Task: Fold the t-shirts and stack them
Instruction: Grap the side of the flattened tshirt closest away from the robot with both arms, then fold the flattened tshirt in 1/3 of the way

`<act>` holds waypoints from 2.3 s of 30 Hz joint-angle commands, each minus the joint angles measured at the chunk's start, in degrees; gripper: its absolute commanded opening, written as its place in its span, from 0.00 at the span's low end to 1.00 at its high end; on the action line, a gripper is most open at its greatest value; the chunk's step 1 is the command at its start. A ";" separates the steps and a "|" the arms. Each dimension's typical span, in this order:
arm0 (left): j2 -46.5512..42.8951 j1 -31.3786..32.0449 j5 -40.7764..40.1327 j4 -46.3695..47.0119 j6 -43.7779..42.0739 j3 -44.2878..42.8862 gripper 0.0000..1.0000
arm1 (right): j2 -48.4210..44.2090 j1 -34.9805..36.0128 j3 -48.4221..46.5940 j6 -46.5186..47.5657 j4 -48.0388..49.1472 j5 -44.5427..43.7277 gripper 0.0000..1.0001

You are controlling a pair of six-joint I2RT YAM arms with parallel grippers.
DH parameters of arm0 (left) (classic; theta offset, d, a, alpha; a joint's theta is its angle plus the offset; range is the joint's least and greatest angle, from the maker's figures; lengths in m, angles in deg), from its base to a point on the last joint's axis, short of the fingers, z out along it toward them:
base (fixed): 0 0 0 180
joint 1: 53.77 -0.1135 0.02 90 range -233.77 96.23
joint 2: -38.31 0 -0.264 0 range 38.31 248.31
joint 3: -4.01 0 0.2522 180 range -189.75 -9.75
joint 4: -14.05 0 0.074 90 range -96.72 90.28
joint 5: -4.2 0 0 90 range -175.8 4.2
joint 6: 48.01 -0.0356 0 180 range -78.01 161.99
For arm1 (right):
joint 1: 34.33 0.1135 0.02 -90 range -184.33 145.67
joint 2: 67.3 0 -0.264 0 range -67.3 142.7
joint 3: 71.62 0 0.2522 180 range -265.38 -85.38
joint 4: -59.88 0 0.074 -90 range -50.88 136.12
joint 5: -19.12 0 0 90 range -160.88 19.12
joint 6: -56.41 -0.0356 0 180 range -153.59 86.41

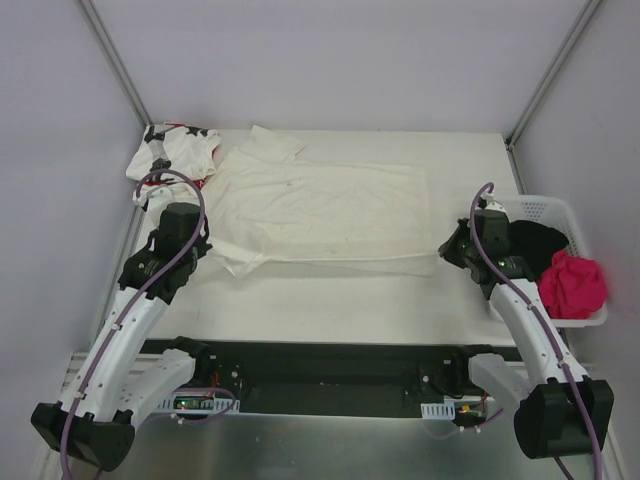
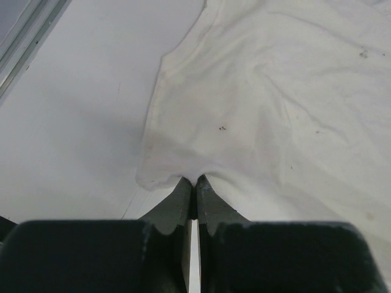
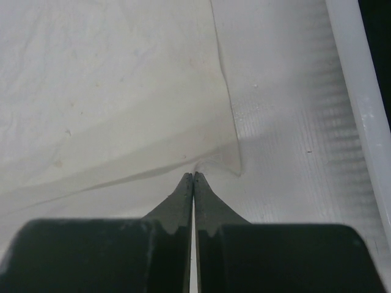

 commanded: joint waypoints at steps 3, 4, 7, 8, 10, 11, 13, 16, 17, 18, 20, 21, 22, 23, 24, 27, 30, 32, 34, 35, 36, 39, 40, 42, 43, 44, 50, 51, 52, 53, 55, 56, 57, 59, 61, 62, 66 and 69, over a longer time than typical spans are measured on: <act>0.11 -2.86 0.49 2.81 -5.08 -0.88 0.00 | 1.46 -0.61 -2.51 -0.80 3.30 -0.99 0.01; 0.28 -3.04 0.40 3.25 -5.51 -0.88 0.00 | 1.73 -0.53 -2.60 -0.80 3.39 -1.16 0.01; 0.98 -3.39 0.66 4.48 -6.48 -0.97 0.00 | 2.87 -0.53 -3.03 -0.89 4.01 -1.07 0.01; 1.07 -3.48 0.84 4.75 -6.57 -1.06 0.00 | 3.22 -0.61 -3.21 -0.98 4.10 -1.07 0.01; 1.60 -3.74 1.37 5.19 -6.75 -0.88 0.00 | 4.10 -0.53 -3.56 -1.07 4.53 -1.25 0.01; 1.95 -4.00 1.54 5.27 -6.84 -0.88 0.00 | 4.27 -0.61 -3.74 -1.07 4.80 -1.51 0.01; 2.48 -4.36 2.07 5.63 -6.92 -0.71 0.00 | 4.97 -0.53 -4.09 -1.07 5.06 -1.86 0.01; 3.18 -5.15 2.77 6.59 -7.36 -0.18 0.00 | 6.55 -0.53 -5.06 -0.98 5.77 -2.30 0.01; 3.44 -5.32 3.30 6.77 -7.36 -0.09 0.00 | 7.17 -0.53 -5.41 -0.98 6.03 -2.30 0.00; 3.88 -5.93 3.56 7.29 -7.45 -0.01 0.00 | 7.70 -0.53 -5.76 -1.07 6.21 -2.30 0.01; 4.59 -6.46 4.27 7.65 -7.63 0.00 0.00 | 9.01 -0.61 -6.11 -1.24 6.82 -2.13 0.01; 5.11 -6.64 4.62 8.08 -7.63 -0.09 0.00 | 9.37 -0.70 -6.20 -1.33 7.08 -2.04 0.01; 5.38 -7.08 4.88 8.26 -7.71 -0.09 0.00 | 9.72 -0.62 -6.29 -1.59 7.35 -2.04 0.01; 5.64 -7.26 4.97 8.61 -7.98 -0.09 0.00 | 10.33 -0.61 -6.46 -1.59 7.52 -2.04 0.01; 6.25 -7.35 5.15 8.79 -7.89 -0.27 0.00 | 10.60 -0.70 -6.73 -1.59 7.61 -2.04 0.00; 7.31 -8.05 5.85 10.11 -8.16 -0.36 0.00 | 11.57 -0.79 -6.99 -1.77 7.88 -1.95 0.01; 8.98 -8.75 6.29 11.51 -8.42 -0.71 0.00 | 12.27 -1.05 -7.17 -1.77 8.23 -1.95 0.01; 9.95 -9.19 7.08 12.39 -8.42 -0.88 0.00 | 12.80 -1.23 -7.43 -1.77 8.32 -1.86 0.01; 11.27 -9.45 7.96 12.92 -8.33 -1.23 0.00 | 13.06 -1.32 -7.61 -1.77 8.32 -1.86 0.01; 11.62 -9.54 8.22 13.53 -8.33 -1.41 0.00 | 13.33 -1.32 -7.69 -1.68 8.32 -1.86 0.01; 12.49 -9.63 8.31 13.71 -8.24 -1.50 0.00 | 13.59 -1.49 -7.70 -1.77 8.58 -1.78 0.01; 13.99 -9.72 8.93 14.59 -8.07 -1.94 0.00 | 14.21 -1.67 -7.87 -1.86 8.75 -1.60 0.01; 14.43 -9.72 9.19 14.68 -7.89 -2.20 0.00 | 14.56 -1.76 -7.78 -1.94 8.84 -1.60 0.01; 15.31 -9.81 9.37 14.77 -7.89 -2.99 0.00 | 15.00 -1.76 -7.78 -2.30 9.28 -1.60 0.00; 15.49 -9.81 9.37 14.77 -7.98 -3.17 0.00 | 15.61 -1.84 -7.87 -2.38 9.63 -1.25 0.01; 15.84 -9.81 9.28 14.85 -8.07 -3.43 0.00 | 15.96 -1.85 -7.96 -2.47 9.72 -1.16 0.01; 17.33 -10.07 8.93 15.03 -8.68 -4.75 0.00 | 17.90 -1.85 -8.40 -3.09 10.60 -0.99 0.00; 17.86 -10.16 8.93 15.12 -8.68 -4.92 0.00 | 18.16 -1.85 -8.40 -3.00 10.69 -0.99 0.01; 18.04 -10.16 8.93 15.03 -8.68 -5.01 0.00 | 18.51 -1.93 -8.66 -3.00 10.86 -1.07 0.01; 18.47 -10.33 9.10 15.20 -8.60 -5.01 0.00 | 18.69 -1.93 -8.75 -3.00 10.87 -1.07 0.01; 18.91 -10.42 9.36 15.21 -8.68 -5.28 0.00 | 19.39 -1.93 -9.10 -2.91 10.95 -0.99 0.01; 19.35 -10.42 9.45 15.38 -8.68 -5.36 0.00 | 19.57 -2.02 -9.36 -3.00 10.95 -0.81 0.00; 19.53 -10.60 9.72 15.47 -8.68 -5.45 0.00 | 19.83 -2.11 -9.54 -3.00 10.95 -0.98 0.01; 20.14 -10.69 9.81 15.47 -8.68 -5.54 0.00 | 20.36 -2.20 -9.89 -3.00 10.95 -0.81 0.00; 20.67 -10.77 9.89 15.65 -8.68 -5.54 0.00 | 20.88 -2.28 -10.15 -3.09 11.30 -0.81 0.01; 21.11 -10.86 10.07 15.82 -8.60 -5.54 0.00 | 21.15 -2.28 -10.33 -3.09 11.22 -0.81 0.01; 22.60 -11.04 10.51 16.09 -8.51 -5.80 0.00 | 22.56 -2.46 -10.86 -3.09 11.57 -0.55 0.01; 23.84 -11.13 10.77 16.09 -8.51 -6.33 0.00 | 23.96 -2.72 -11.21 -3.18 12.01 -0.20 0.01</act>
